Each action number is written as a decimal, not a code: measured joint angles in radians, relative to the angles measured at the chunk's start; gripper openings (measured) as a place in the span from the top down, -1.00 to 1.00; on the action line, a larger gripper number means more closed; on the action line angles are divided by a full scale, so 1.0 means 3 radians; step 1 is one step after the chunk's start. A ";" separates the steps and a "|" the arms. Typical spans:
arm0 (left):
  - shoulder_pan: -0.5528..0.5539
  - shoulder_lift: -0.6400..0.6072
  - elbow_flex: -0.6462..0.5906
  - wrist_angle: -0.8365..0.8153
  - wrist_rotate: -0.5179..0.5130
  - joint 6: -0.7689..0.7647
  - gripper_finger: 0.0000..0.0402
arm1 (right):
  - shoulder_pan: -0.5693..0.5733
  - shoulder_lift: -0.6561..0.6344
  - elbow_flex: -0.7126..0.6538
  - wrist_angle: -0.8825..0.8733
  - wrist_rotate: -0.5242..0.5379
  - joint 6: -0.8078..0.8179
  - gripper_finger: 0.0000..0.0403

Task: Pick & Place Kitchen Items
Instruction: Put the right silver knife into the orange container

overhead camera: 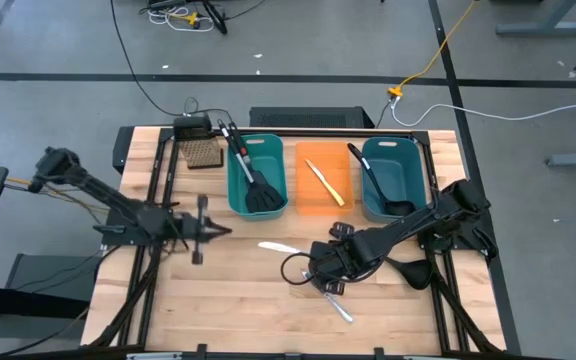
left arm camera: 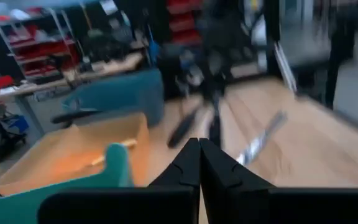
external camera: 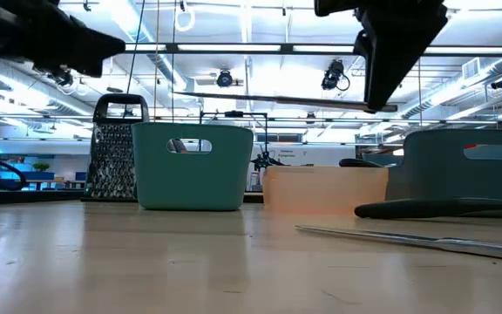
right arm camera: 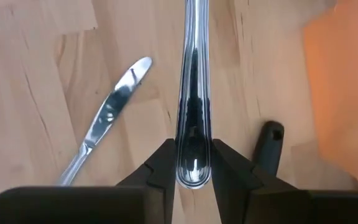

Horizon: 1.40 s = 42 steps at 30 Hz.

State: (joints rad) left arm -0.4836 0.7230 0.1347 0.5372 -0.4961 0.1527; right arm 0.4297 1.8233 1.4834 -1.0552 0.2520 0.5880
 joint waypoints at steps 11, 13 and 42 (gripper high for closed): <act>0.0703 -0.0862 -0.0418 -0.0372 0.0380 -0.0299 0.98 | -0.0062 -0.0390 -0.0040 0.0230 0.0604 -0.0019 0.59; 0.0727 -0.0864 -0.0418 -0.0364 0.0392 -0.0296 0.95 | -0.0100 -0.0585 -0.0156 0.0428 0.0754 -0.0063 0.59; 0.0726 -0.0862 -0.0419 -0.0389 0.0523 -0.0209 0.93 | -0.1464 -0.3073 -0.3507 0.4132 0.0481 -0.0435 0.59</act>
State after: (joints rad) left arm -0.2657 0.4644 0.0090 0.4206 -0.3393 0.0901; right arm -0.0094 0.9012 0.4313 0.1844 0.3961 0.4576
